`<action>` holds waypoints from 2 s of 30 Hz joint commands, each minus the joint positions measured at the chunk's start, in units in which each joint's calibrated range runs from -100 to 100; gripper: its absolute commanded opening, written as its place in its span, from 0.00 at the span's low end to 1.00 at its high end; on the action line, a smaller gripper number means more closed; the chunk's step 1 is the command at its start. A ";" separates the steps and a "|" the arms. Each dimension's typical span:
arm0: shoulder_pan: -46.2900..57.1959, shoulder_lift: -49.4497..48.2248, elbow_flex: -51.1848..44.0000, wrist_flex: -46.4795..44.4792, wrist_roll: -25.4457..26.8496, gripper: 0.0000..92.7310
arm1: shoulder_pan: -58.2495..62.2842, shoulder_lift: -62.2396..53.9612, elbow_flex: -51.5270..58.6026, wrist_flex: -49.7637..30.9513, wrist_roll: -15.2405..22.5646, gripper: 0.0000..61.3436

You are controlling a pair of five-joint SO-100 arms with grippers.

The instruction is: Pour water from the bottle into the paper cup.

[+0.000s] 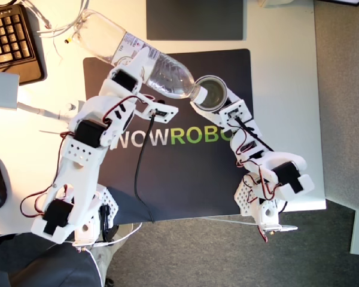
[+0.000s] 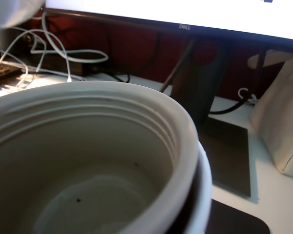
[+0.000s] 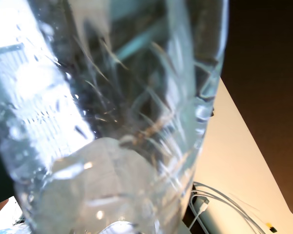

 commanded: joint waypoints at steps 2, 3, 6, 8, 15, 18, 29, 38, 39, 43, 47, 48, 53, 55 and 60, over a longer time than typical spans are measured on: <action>-0.26 -8.75 -1.18 -0.37 -0.20 0.00 | 0.40 -0.67 0.47 -2.45 -0.15 0.00; -0.26 -8.66 -1.09 -0.37 -0.20 0.00 | 0.40 -0.84 0.47 -2.78 -0.15 0.00; -0.52 -8.49 -0.45 -0.53 -0.20 0.00 | 0.75 -0.67 0.47 -2.78 -0.15 0.00; -0.26 -8.23 -0.45 -0.53 -0.20 0.00 | 0.75 -0.67 0.47 -3.03 -0.15 0.00; 0.00 -7.18 -0.90 -0.86 -0.10 0.00 | 1.71 -1.27 1.38 -3.03 -0.29 0.00; -0.13 -7.18 -0.90 -0.86 -0.15 0.00 | 1.11 -1.70 3.01 -3.43 -0.39 0.00; -0.13 -6.92 -0.90 -0.94 -0.20 0.00 | -3.55 -2.30 7.10 -9.89 -0.98 0.00; -0.39 -6.57 -1.00 -1.10 -0.20 0.00 | -6.54 0.19 8.92 -9.64 -0.59 0.00; -0.26 -6.49 -0.27 -1.18 -0.20 0.00 | -6.54 2.42 8.10 -9.81 -0.44 0.00; 0.66 -6.92 -0.27 -1.10 -0.24 0.00 | -6.90 5.34 4.20 -9.40 -0.10 0.00; 2.36 -6.92 0.00 -0.94 -0.20 0.00 | -7.02 4.83 1.92 -7.85 0.10 0.00; 2.49 -6.92 0.19 -1.02 -0.20 0.00 | -7.02 4.65 1.56 -7.44 0.10 0.00; 2.23 -7.18 0.82 -1.02 -0.24 0.00 | -6.78 3.71 -0.44 -6.87 -0.05 0.00; 2.23 -7.88 1.09 -1.18 -0.24 0.00 | -5.94 4.05 -0.89 -6.78 -0.10 0.00; 1.83 -9.62 1.46 -0.86 -0.15 0.00 | -5.46 4.05 -0.98 -6.78 -0.15 0.00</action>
